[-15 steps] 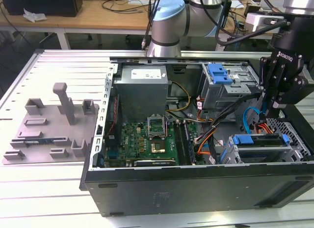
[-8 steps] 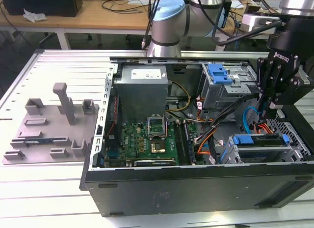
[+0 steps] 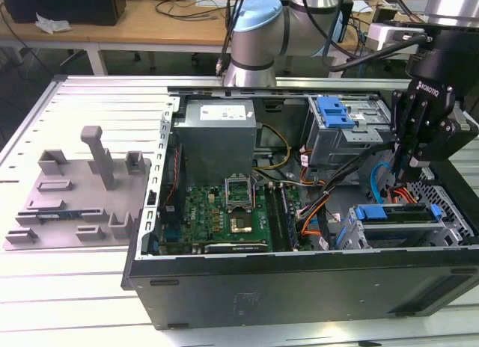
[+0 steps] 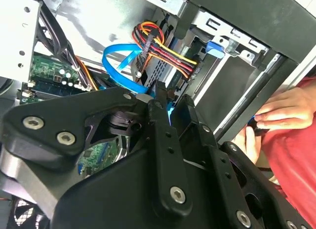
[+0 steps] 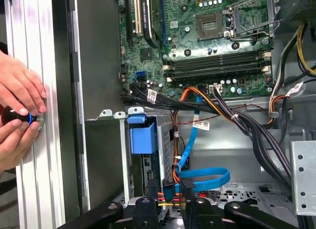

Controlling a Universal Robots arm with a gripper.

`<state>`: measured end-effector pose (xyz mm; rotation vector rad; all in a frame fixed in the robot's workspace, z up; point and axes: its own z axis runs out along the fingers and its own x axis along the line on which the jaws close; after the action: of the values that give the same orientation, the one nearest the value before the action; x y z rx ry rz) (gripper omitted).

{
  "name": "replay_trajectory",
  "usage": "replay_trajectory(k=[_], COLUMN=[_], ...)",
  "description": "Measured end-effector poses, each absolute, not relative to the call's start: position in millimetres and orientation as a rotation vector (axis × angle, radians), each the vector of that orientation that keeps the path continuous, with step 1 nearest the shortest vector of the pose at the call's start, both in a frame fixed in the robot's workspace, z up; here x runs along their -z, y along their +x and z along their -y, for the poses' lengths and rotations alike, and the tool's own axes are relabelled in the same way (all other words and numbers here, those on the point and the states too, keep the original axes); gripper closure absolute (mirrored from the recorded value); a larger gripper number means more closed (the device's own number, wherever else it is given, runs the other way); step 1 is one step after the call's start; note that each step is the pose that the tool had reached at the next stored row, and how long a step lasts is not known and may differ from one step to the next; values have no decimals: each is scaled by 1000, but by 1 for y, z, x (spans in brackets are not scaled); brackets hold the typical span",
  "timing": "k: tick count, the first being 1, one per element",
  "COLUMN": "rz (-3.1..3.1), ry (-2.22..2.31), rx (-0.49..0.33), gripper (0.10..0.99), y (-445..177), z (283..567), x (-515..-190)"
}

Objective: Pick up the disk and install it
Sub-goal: 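Insert the second disk wire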

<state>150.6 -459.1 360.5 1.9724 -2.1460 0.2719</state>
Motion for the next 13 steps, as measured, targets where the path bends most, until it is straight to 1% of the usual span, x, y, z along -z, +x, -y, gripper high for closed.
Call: replay_trajectory(k=[7, 9, 10, 13], rz=[2156, 2156, 2156, 2156], ry=[1961, 1961, 1961, 1961], rx=[-272, -272, -272, -272], gripper=[773, 788, 859, 859], y=[151, 151, 151, 151], z=[459, 459, 459, 459], x=[-360, -359, -359, -358])
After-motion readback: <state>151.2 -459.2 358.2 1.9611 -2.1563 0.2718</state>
